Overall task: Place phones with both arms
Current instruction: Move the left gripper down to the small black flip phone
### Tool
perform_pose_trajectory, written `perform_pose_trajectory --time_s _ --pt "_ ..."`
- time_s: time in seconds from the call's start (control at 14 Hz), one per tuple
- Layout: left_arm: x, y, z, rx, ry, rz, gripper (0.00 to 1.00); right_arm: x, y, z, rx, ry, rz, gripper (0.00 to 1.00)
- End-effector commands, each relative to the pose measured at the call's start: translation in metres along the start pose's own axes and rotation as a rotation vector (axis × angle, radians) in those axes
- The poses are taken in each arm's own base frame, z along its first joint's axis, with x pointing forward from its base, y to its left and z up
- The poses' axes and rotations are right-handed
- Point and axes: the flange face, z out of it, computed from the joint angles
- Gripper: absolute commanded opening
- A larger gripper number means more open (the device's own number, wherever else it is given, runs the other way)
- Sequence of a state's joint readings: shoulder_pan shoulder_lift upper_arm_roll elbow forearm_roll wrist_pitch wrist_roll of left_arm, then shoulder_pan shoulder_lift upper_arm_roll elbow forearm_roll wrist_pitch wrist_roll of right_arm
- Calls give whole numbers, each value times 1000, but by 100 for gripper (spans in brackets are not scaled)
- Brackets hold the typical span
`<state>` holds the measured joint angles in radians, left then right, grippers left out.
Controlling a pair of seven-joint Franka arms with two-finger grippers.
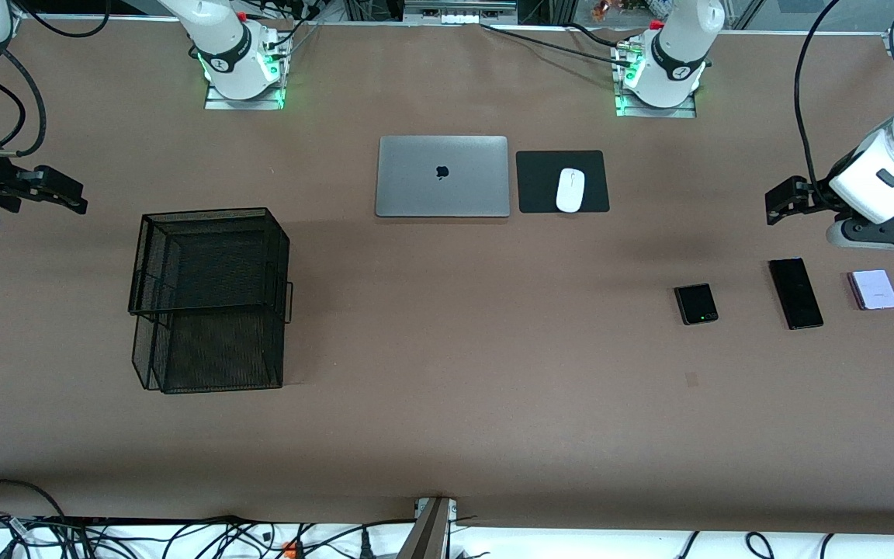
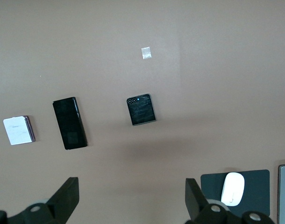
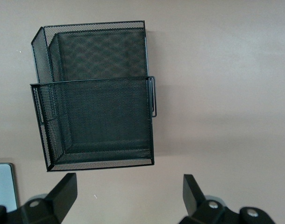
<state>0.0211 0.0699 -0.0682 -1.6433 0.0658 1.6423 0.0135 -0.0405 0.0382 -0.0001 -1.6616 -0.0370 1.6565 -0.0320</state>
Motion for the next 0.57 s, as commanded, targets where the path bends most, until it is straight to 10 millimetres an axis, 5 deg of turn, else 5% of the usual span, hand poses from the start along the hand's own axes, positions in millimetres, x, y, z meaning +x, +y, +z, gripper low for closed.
perform_pose_trajectory --time_s 0.0,0.5 --pt "10 -6 0 -24 -16 9 100 0 0 -5 3 10 14 100" --pt "19 -11 23 -18 -57 5 100 0 0 -4 4 8 13 100"
